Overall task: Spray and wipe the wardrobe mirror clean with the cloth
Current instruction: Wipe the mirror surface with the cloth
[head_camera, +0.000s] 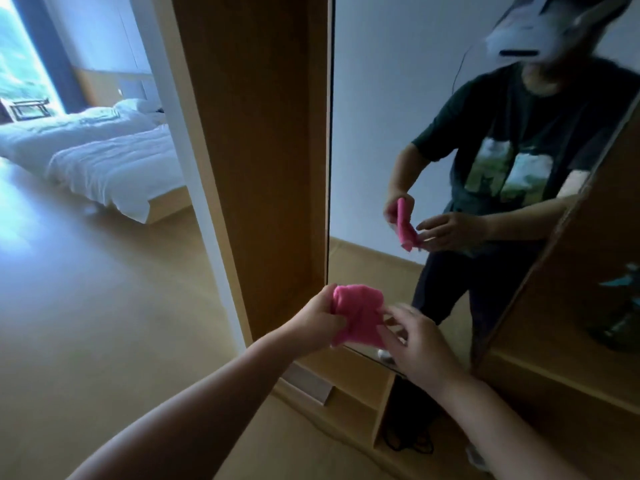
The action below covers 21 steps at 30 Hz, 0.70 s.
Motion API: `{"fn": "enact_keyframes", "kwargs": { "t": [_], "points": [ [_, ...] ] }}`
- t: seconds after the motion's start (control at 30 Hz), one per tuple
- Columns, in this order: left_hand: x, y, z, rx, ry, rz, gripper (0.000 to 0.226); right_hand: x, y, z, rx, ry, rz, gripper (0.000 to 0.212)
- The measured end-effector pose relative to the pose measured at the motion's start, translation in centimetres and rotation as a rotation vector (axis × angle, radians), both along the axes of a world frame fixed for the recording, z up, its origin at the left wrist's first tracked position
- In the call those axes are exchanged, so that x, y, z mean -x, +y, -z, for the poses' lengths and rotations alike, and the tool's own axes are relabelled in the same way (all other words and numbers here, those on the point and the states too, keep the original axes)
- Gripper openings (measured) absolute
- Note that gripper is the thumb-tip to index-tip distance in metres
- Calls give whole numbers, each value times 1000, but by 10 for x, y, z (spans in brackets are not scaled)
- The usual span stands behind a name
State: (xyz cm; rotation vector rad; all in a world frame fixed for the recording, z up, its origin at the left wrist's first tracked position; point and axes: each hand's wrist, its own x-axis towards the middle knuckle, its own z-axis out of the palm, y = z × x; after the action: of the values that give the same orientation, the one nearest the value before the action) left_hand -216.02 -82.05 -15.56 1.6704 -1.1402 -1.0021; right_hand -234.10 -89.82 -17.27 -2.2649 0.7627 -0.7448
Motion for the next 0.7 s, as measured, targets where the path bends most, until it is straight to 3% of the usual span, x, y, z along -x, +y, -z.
{"fn": "enact_keyframes", "kwargs": {
  "t": [0.17,0.3,0.47,0.7],
  "points": [
    [-28,18,-53,109,63,50,39,-36,27,-45,-87,-148,-20,47],
    [-29,28,-72,213,224,112,30,-55,42,-66,-184,-310,-74,46],
    [-21,28,-83,370,131,140,22,-64,47,-74,-294,-492,-73,49],
    [-11,22,-86,482,-30,15,31,-59,40,-85,-337,-557,-145,30]
  ]
}}
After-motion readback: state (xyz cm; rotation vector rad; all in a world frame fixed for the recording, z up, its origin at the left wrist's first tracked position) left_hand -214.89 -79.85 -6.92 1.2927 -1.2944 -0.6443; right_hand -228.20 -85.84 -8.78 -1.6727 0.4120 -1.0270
